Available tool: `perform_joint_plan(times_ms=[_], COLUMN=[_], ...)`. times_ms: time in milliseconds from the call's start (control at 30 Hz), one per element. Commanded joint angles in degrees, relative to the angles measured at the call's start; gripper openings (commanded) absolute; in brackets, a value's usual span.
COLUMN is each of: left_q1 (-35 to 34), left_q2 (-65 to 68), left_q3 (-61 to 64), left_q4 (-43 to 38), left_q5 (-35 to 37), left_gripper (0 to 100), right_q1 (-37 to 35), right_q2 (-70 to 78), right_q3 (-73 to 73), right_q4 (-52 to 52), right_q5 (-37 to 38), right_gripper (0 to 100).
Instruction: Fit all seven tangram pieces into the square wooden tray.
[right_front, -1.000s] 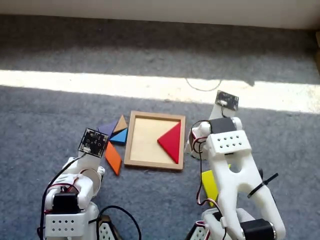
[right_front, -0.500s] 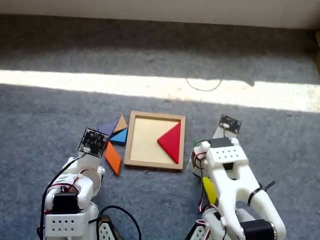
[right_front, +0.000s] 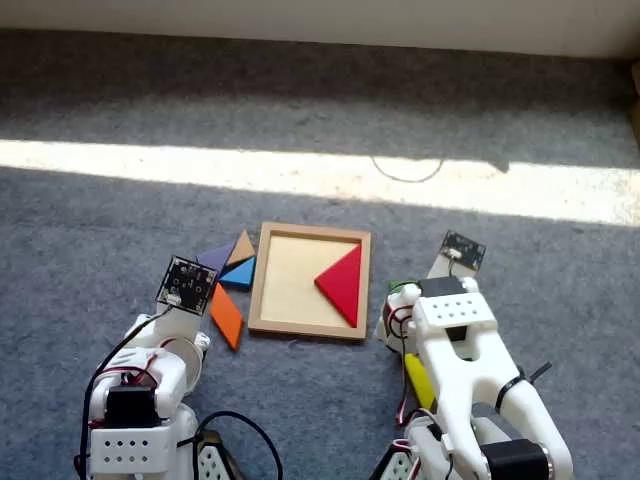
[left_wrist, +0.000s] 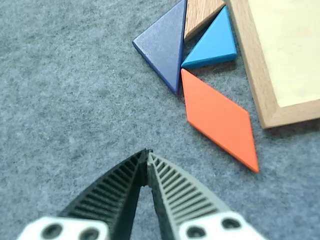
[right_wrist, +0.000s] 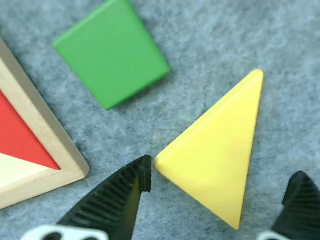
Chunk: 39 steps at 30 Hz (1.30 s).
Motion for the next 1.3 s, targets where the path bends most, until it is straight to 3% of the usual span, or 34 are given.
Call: perform_joint_plan(times_ms=[0, 267, 500, 1267], left_q1=[-0.7, -0.7, -0.8, -0.8], left_q2=[-1.8, -1.8, -1.8, -1.8], left_q3=[-0.4, -0.4, -0.3, -0.3], left_q4=[-1.0, -1.0, -1.0, -1.0], left_q5=[-0.5, -0.5, -0.5, -0.5], left_gripper=[0, 0, 0, 0], right_q1=[0.7, 0.3, 0.5, -2.8], right_q2=[-1.9, -0.9, 10.9, 10.0], right_q3=[-0.2, 0.2, -0.6, -3.6], right_q4=[-0.7, -5.2, -6.6, -0.1], right_q5=[-0.8, -0.9, -3.1, -2.8], right_gripper=[39.2, 39.2, 39.2, 39.2])
